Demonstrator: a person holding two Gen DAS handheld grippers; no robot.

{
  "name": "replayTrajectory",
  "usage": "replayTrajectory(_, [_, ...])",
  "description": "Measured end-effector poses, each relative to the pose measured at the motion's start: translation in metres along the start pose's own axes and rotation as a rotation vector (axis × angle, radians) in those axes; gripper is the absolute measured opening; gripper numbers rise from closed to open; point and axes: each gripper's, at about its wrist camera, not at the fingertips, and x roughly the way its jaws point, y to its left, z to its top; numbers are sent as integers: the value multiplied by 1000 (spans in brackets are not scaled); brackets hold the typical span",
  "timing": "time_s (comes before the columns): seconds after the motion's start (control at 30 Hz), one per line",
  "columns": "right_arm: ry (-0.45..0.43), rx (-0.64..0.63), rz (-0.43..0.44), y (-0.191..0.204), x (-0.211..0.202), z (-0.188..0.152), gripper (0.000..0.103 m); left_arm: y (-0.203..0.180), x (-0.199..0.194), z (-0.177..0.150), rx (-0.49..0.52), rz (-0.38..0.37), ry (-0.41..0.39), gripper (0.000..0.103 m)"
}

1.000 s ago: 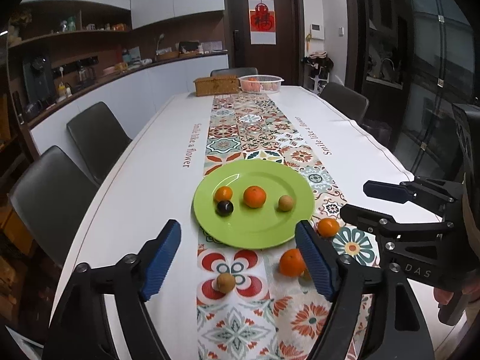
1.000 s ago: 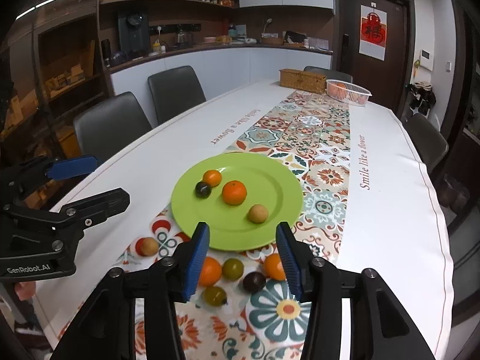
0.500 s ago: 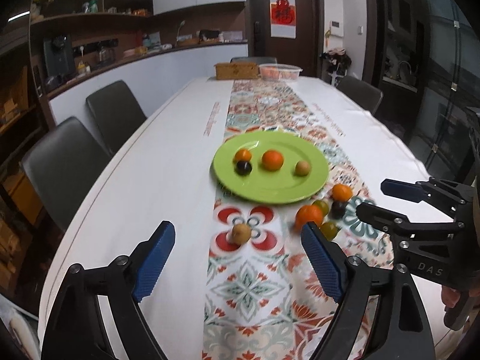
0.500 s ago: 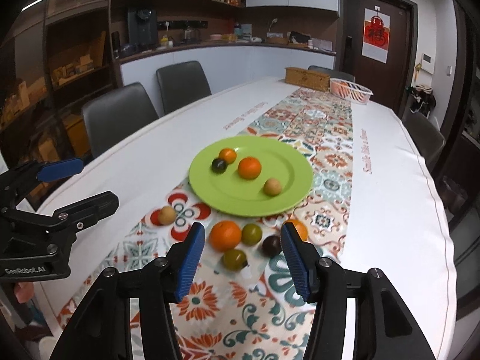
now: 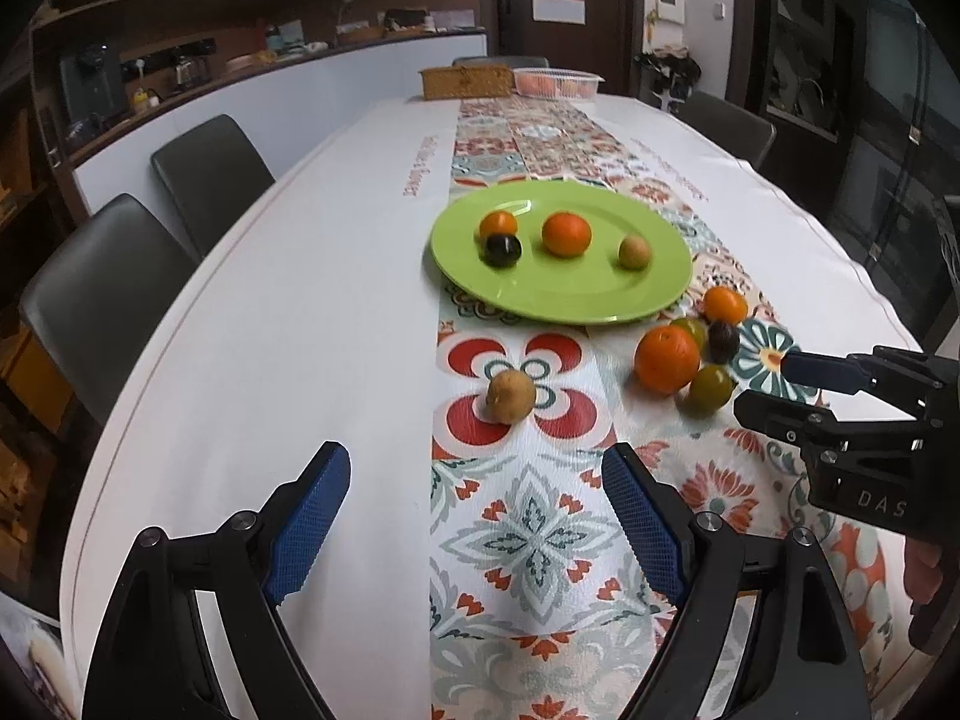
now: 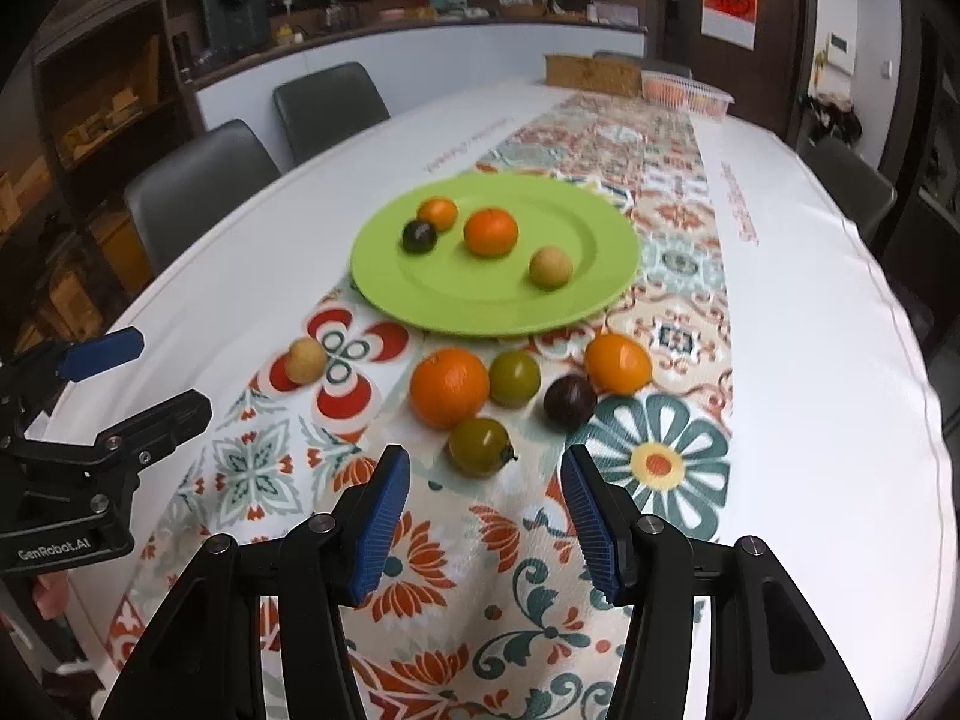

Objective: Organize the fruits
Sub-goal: 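Withdraw both tools from the plate toward the fruits on the runner, then grasp the light brown round fruit with the left tool while the right tool grasps a green fruit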

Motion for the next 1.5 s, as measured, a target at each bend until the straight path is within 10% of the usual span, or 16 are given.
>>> replayTrajectory(0.7, [64,21,-14,-2,30,7,52,-2,60,25,68,-64,61,80])
replayTrajectory(1.5, [83,20,39,-2,41,8,31,-10,78,31,53,-103,120,26])
